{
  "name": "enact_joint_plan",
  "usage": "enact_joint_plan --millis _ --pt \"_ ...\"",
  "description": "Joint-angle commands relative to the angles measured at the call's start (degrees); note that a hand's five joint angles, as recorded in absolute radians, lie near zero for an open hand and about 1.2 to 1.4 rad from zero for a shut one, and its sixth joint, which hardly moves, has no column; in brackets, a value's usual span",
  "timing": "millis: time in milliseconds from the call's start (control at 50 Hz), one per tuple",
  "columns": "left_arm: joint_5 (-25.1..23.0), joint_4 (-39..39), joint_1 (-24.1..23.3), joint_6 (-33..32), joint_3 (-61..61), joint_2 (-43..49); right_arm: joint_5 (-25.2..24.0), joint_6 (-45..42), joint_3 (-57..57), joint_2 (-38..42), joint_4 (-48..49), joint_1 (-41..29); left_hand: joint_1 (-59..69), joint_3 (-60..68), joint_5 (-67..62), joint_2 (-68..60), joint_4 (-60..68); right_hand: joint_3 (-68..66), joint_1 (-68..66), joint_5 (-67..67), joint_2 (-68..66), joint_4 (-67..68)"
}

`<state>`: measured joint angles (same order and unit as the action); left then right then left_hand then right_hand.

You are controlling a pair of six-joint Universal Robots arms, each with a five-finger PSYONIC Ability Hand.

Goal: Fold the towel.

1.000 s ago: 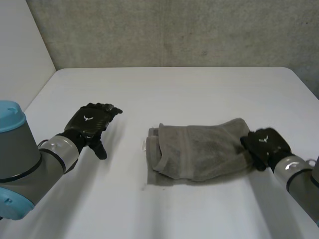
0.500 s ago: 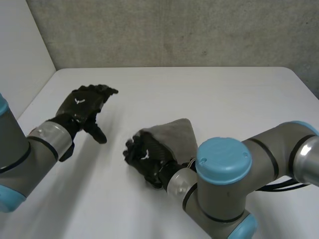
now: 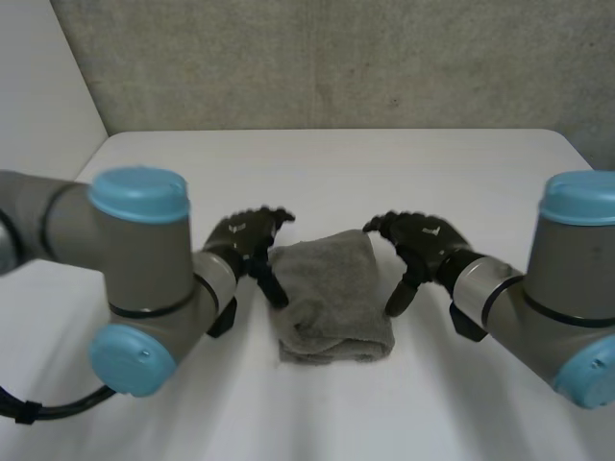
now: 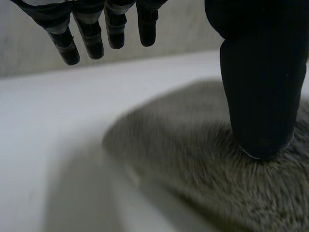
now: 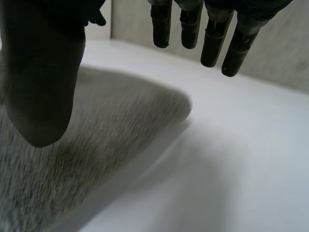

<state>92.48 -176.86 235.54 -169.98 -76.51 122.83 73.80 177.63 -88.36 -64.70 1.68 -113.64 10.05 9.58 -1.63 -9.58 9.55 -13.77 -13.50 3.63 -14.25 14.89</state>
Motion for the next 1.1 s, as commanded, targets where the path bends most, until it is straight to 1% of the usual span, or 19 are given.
enact_joint_plan --millis 20,80,120,240,280,300,320,340,380,400,440,500,540,560,600,660,700,760,1100 --pt "4.0 0.2 -0.4 -0.7 -2.6 4.0 -0.4 -2.9 5.4 9.2 -2.6 -1.1 0.0 0.5 1.6 -0.5 0.5 3.8 3.5 -3.6 4.3 -4.9" --pt "3.9 -0.2 -0.4 -0.8 -4.3 4.0 -0.1 -6.2 7.4 12.0 -3.1 -2.1 0.0 0.5 1.6 -0.5 0.5 3.8 3.5 -3.6 4.3 -4.9" --pt "3.9 -0.4 -0.4 -0.8 -4.7 3.8 1.2 -9.8 8.6 13.6 -3.3 -2.8 0.0 0.5 1.6 -0.5 0.5 3.8 3.5 -3.6 4.3 -4.9" --pt "3.1 -0.3 -0.7 -0.6 -4.6 3.1 2.9 -11.5 9.5 12.6 -3.6 -3.1 0.0 0.5 1.6 -0.5 0.5 3.8 3.5 -3.6 4.3 -4.9" --pt "2.6 -0.2 -1.4 -0.6 -3.9 0.8 2.9 -11.3 10.1 8.7 -3.5 -3.2 0.0 0.5 1.6 -0.5 0.5 3.8 3.5 -3.6 4.3 -4.9" --pt "2.6 -0.2 -1.4 -0.6 -3.9 0.7 2.9 -11.3 10.1 8.6 -3.5 -3.2 0.0 0.5 1.6 -0.5 0.5 3.8 3.5 -3.6 4.3 -4.9" --pt "2.4 -0.2 -1.5 -0.6 -3.6 -1.3 2.8 -11.0 10.2 5.9 -3.4 -3.3 0.0 0.5 1.6 -0.5 0.5 3.8 3.5 -3.6 4.3 -4.9" --pt "2.4 -0.2 -1.5 -0.6 -3.6 -1.4 2.7 -11.0 10.2 5.9 -3.4 -3.3 0.0 0.5 1.6 -0.5 0.5 3.8 3.5 -3.6 4.3 -4.9" --pt "2.4 0.1 -1.2 -0.6 -2.2 -6.4 3.2 -10.1 11.1 0.3 -3.4 -2.9 0.0 0.5 1.6 -0.5 0.5 3.8 3.5 -3.6 4.3 -4.9" --pt "2.4 0.1 -1.2 -0.6 -2.2 -6.4 3.2 -10.1 11.1 0.3 -3.4 -2.9 0.0 0.5 1.6 -0.5 0.5 3.8 3.5 -3.6 4.3 -4.9" --pt "2.5 1.1 0.0 -0.6 0.3 -11.9 4.0 -8.4 12.2 -5.8 -3.6 -2.4 0.0 0.5 1.6 -0.5 0.5 3.8 3.5 -3.6 4.3 -4.9" --pt "2.5 2.3 1.4 -0.6 1.7 -15.0 5.3 -7.3 12.8 -8.6 -3.9 -1.8 0.0 0.5 1.6 -0.5 0.5 3.8 3.5 -3.6 4.3 -4.9" --pt "2.4 5.9 6.1 -0.6 4.3 -20.0 9.9 -6.7 14.1 -13.4 -5.1 1.6 0.0 0.5 1.6 -0.5 0.5 3.8 3.5 -3.6 4.3 -4.9" --pt "2.4 5.9 6.2 -0.6 4.4 -20.0 10.0 -6.7 14.1 -13.4 -5.1 1.6 0.0 0.5 1.6 -0.5 0.5 3.8 3.5 -3.6 4.3 -4.9" --pt "1.6 10.3 10.4 -0.8 6.5 -24.1 14.1 -6.9 14.5 -16.0 -6.7 4.9 0.0 0.5 1.6 -0.5 0.5 3.8 3.5 -3.6 4.3 -4.9" --pt "0.4 12.4 12.0 -0.8 7.1 -25.4 15.8 -6.9 14.5 -16.6 -8.4 5.9 0.0 0.5 1.6 -0.5 0.5 3.8 3.5 -3.6 4.3 -4.9" --pt "-2.3 14.7 14.1 -0.8 6.6 -27.4 15.9 -6.9 14.3 -16.8 -9.1 6.0 0.0 0.5 1.6 -0.5 0.5 3.8 3.5 -3.6 4.3 -4.9" --pt "-3.7 15.1 14.9 -1.0 5.1 -28.5 16.1 -6.9 14.4 -17.0 -10.2 6.0 0.0 0.5 1.6 -0.5 0.5 3.8 3.5 -3.6 4.3 -4.9" --pt "-3.9 14.3 14.2 -0.9 2.4 -29.2 16.1 -6.9 14.4 -17.7 -10.6 5.4 0.0 0.5 1.6 -0.5 0.5 3.8 3.5 -3.6 4.3 -4.9"
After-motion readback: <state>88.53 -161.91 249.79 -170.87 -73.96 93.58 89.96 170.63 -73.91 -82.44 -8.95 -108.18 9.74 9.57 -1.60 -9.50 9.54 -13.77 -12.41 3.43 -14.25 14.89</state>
